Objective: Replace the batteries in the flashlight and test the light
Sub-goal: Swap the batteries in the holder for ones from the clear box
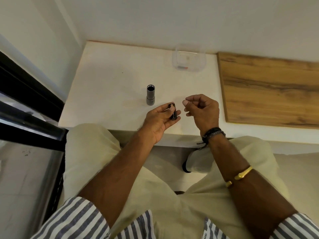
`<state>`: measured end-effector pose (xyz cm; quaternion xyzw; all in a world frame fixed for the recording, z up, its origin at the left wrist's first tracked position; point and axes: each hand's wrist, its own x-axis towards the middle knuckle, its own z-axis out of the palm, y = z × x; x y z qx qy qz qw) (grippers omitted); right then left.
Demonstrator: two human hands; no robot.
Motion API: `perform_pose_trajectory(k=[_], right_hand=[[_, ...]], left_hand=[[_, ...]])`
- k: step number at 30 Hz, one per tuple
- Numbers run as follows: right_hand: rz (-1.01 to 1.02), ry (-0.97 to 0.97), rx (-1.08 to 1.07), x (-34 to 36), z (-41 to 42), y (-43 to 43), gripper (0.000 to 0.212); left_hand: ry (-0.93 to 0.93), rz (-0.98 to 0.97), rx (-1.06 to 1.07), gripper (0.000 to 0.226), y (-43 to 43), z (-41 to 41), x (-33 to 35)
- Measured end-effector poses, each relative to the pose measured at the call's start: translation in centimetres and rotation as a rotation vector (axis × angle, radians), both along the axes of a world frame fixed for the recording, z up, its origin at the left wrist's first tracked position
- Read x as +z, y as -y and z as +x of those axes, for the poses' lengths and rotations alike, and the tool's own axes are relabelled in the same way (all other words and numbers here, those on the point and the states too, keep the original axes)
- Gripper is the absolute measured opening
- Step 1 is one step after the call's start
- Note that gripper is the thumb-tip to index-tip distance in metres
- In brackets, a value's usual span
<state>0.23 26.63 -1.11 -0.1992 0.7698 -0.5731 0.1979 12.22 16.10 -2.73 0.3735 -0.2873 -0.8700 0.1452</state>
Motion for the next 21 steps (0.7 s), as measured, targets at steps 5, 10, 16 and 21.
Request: perform_pose_trajectory(k=[5,10,16,21], right_hand=[[-0.025,0.013,-0.036,1.1,-4.4,3.1,0.007],[0.058,-0.111,-0.042,2.5,-10.1,7.7,0.005],[0.395,-0.353,0.080,2.4,-15.7,12.5,0.012],[0.711,-0.463,0.235,2.2,-18.0,15.8,0.016]], left_hand=[[0.052,0.008,0.040,0.025,0.3,-0.5,-0.6],[0.049,0.013,0.036,0.018,1.1,-1.2,-0.8],[0.016,0.070,0.042,0.021,1.8,-1.6,-1.8],[0.024,0.082,0.050,0.023,2.4,-1.8,-2.5]])
